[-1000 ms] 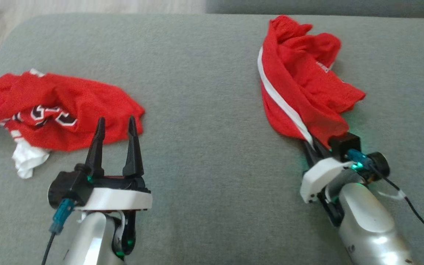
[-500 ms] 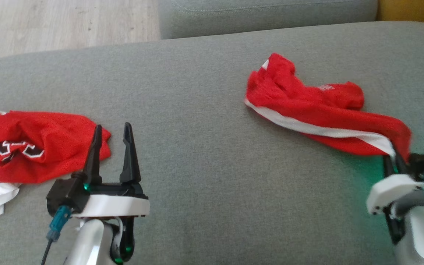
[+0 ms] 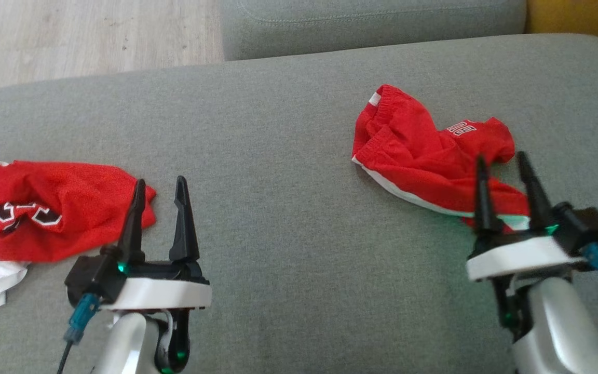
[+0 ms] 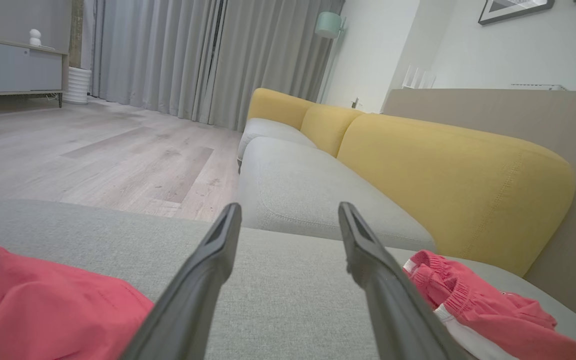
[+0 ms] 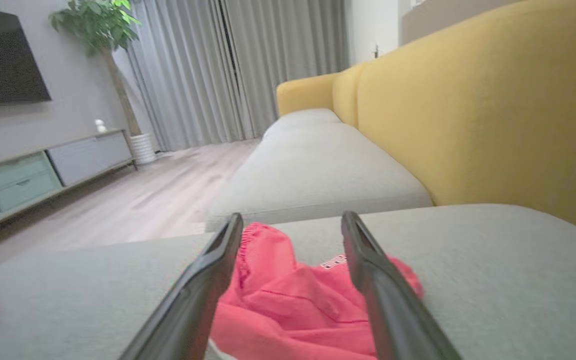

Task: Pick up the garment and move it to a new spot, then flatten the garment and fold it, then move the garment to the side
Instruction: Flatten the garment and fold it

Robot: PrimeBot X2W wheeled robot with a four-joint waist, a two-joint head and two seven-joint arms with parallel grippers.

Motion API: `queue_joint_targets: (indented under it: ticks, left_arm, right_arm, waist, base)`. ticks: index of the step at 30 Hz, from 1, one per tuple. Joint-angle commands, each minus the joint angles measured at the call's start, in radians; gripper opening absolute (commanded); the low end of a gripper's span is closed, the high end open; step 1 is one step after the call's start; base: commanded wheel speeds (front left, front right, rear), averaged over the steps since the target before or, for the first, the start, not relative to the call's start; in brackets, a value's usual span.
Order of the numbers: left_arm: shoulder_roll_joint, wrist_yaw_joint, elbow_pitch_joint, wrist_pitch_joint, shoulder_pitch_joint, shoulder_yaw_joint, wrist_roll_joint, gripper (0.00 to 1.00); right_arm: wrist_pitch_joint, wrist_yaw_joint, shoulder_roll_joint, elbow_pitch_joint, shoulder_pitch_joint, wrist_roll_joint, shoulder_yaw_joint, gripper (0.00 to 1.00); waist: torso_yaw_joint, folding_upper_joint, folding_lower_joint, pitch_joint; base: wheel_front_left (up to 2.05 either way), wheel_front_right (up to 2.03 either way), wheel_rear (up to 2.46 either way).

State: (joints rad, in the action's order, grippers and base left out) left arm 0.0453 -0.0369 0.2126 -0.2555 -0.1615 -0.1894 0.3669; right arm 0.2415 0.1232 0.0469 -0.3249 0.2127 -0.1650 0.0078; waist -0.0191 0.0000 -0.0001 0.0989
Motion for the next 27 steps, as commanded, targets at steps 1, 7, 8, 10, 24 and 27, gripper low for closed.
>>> queue_joint_targets:
  ticks: [1, 7, 8, 10, 24, 27]
  left_arm:
    - [0.005, -0.007, -0.037, -0.006, -0.019, 0.037, -0.003, 1.0]
    - [0.005, -0.02, -0.049, -0.006, -0.012, 0.029, -0.007, 1.0]
    - [0.005, -0.022, -0.051, -0.006, -0.011, 0.027, -0.012, 1.0]
    - [0.005, -0.028, -0.057, -0.006, -0.009, 0.022, -0.016, 1.0]
    - [0.005, -0.035, -0.075, -0.006, -0.022, -0.006, -0.03, 1.0]
    - [0.005, -0.034, -0.073, -0.006, -0.03, -0.014, -0.026, 1.0]
  right_arm:
    - [0.014, 0.008, 0.004, 0.046, -0.01, -0.017, 0.047, 1.0]
    - [0.02, 0.008, 0.004, 0.114, -0.069, -0.069, 0.119, 1.0]
    - [0.02, 0.008, 0.003, 0.121, -0.075, -0.074, 0.121, 1.0]
    - [0.02, 0.008, 0.003, 0.133, -0.082, -0.08, 0.124, 1.0]
    - [0.003, 0.008, 0.003, 0.059, -0.014, -0.01, 0.143, 1.0]
    - [-0.03, 0.008, 0.003, -0.019, 0.037, 0.018, 0.168, 1.0]
  waist:
    - [0.0, 0.0, 0.0001, -0.001]
    - [0.005, 0.0, 0.0001, -0.002]
    - [0.006, 0.0, 0.0001, -0.001]
    - [0.009, 0.0, 0.0001, 0.001]
    - [0.062, 0.0, 0.0001, 0.05]
    - [0.079, 0.0, 0.0001, 0.07]
  base:
    - [0.0, 0.0, 0.0]
    - [0.0, 0.0, 0.0]
    - [0.0, 0.0, 0.0]
    - [0.0, 0.0, 0.0]
    - [0.0, 0.0, 0.0]
    - [0.0, 0.0, 0.0]
